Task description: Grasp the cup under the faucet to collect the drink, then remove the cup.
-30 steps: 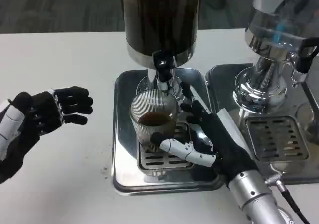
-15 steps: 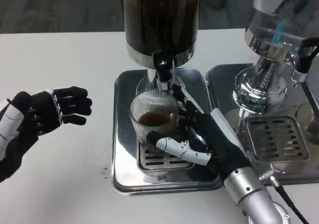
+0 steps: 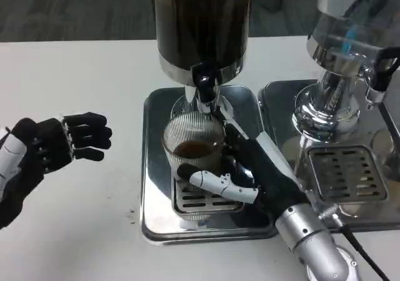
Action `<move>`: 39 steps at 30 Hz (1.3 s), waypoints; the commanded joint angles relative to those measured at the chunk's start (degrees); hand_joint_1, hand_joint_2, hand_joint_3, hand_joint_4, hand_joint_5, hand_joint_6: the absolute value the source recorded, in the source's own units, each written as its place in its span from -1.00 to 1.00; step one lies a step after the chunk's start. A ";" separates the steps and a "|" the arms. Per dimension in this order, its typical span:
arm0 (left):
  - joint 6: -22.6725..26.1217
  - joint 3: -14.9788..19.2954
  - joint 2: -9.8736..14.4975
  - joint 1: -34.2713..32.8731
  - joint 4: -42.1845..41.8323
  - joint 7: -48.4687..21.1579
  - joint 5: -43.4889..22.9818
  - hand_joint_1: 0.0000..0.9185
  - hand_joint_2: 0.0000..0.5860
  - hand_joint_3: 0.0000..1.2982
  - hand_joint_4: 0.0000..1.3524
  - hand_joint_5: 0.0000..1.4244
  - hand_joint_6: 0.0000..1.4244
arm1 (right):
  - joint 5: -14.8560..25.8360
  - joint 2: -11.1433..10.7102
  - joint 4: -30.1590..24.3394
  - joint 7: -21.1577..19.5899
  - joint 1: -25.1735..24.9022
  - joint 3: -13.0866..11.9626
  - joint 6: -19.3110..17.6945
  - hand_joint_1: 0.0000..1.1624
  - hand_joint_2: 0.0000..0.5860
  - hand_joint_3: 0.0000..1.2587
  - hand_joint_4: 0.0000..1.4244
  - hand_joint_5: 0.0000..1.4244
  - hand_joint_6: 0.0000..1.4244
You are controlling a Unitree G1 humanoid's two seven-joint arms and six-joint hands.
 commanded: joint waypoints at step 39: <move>1.61 0.66 1.94 2.83 -2.59 0.31 0.62 -1.00 -0.51 -0.40 -0.48 -0.51 -0.41 | -7.87 1.99 0.93 -4.67 -1.49 3.53 4.36 0.02 -1.00 -0.83 -0.83 -0.57 -0.53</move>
